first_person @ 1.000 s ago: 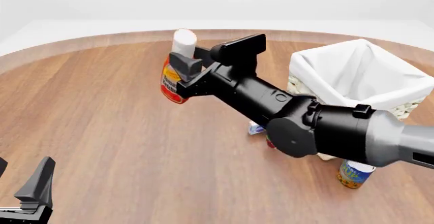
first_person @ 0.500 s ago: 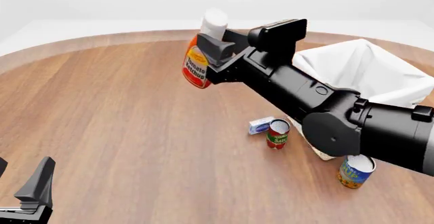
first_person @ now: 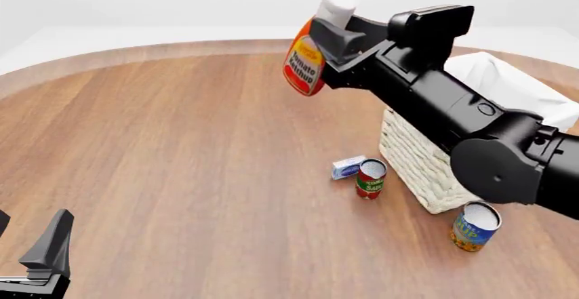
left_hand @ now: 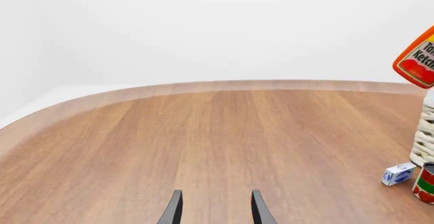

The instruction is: Pick up the ketchup, and put it in the basket.

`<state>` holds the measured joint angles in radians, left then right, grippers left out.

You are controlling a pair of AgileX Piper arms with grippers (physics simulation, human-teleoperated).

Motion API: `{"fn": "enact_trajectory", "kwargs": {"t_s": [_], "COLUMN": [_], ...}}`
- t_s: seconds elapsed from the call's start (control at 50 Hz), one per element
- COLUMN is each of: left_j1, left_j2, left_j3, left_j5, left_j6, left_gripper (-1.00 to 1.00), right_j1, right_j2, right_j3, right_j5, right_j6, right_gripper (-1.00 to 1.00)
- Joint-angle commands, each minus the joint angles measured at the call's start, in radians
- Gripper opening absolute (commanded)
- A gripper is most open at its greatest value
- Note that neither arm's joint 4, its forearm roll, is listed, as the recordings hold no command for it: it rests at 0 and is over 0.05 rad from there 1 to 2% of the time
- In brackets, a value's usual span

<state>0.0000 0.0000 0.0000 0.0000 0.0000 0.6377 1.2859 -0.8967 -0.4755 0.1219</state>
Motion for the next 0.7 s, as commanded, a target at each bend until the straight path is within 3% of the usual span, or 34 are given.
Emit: {"fn": "enact_trajectory", "kwargs": {"t_s": [0.02,0.32,0.7], "left_j1": [0.0,0.0,0.0], "left_j2": [0.0,0.0,0.0], "left_j3": [0.0,0.0,0.0], "left_j5": [0.0,0.0,0.0], "left_j6": [0.0,0.0,0.0], "left_gripper": [1.0,1.0,1.0], "right_j1": [-0.057,-0.151,-0.347], "right_j2": [-0.07,-0.195,-0.355], "right_j3": [0.038,0.098,0.213], "right_j5": [0.011,0.062,0.069], "right_j6": [0.014,-0.002,0.016], "right_gripper": [-1.0,-1.0,-1.0]}}
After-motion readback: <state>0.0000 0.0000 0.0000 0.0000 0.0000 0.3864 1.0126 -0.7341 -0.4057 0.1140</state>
